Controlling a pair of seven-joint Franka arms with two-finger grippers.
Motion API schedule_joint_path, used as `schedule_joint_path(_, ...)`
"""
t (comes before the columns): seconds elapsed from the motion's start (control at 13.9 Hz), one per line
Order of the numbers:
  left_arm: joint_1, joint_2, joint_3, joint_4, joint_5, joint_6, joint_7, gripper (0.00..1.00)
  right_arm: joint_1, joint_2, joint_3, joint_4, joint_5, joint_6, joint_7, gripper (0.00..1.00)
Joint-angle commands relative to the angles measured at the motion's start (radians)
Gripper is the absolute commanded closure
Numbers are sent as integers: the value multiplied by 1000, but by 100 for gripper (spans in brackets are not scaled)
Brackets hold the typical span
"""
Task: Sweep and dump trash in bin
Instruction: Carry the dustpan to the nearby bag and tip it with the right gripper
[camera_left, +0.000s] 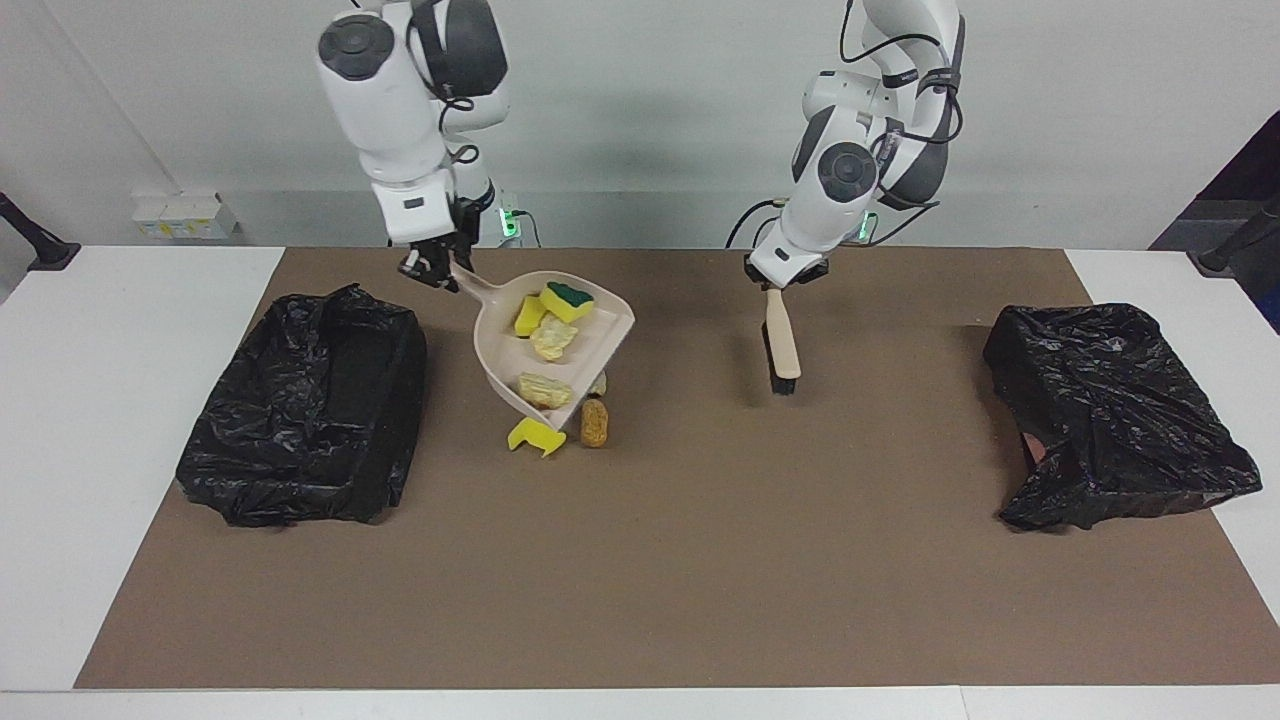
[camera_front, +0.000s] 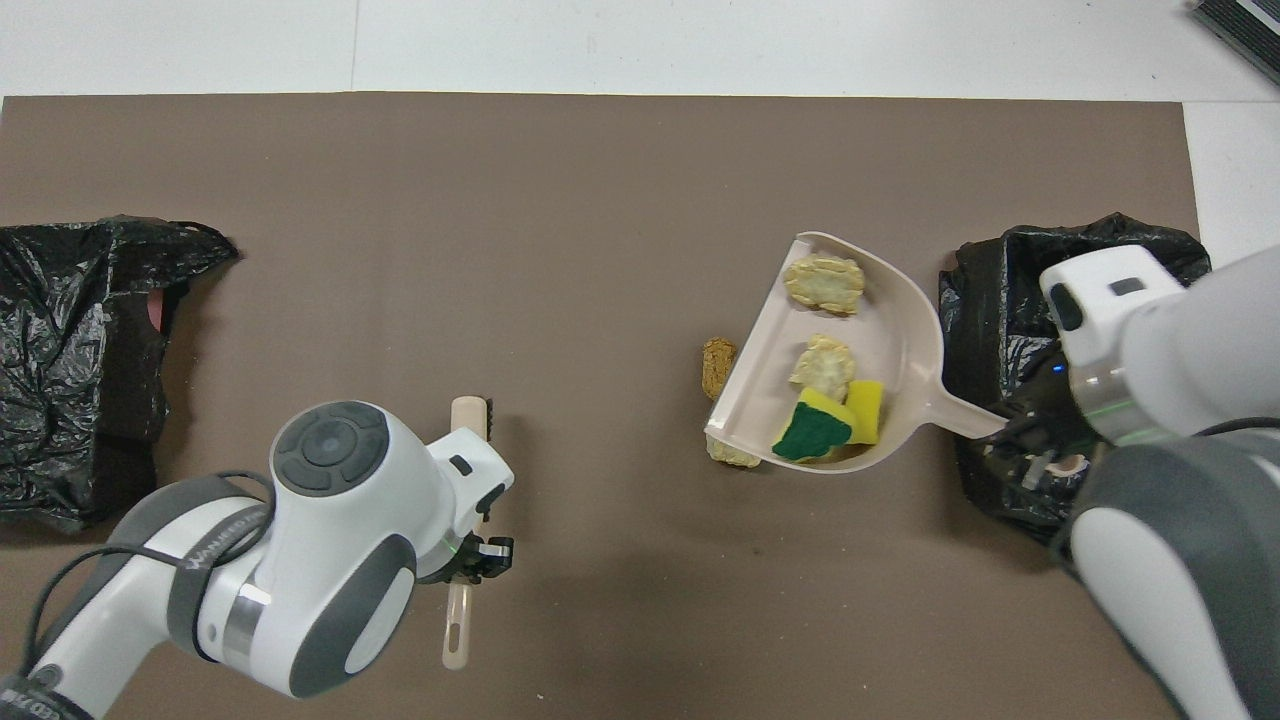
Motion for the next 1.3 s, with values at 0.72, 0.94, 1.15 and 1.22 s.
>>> schedule_joint_path(0.72,-213,-22,15,-141,-141,149,-147,0,-3,0,-334,-20,-575,180,-439,100)
schedule_joint_path(0.94,-118,25,24,-81,-124,141,-134,0,5,1,-291,-37,-704,190,-442,100)
schedule_joint_path(1.15,-3,48,24,-23,-43,153,-132,0,6,-8,-219,-49,-829,169,-496,100)
schedule_joint_path(1.22,31,57,24,6,-20,153,-132,0,5,-14,-216,-60,-851,172,-520,100)
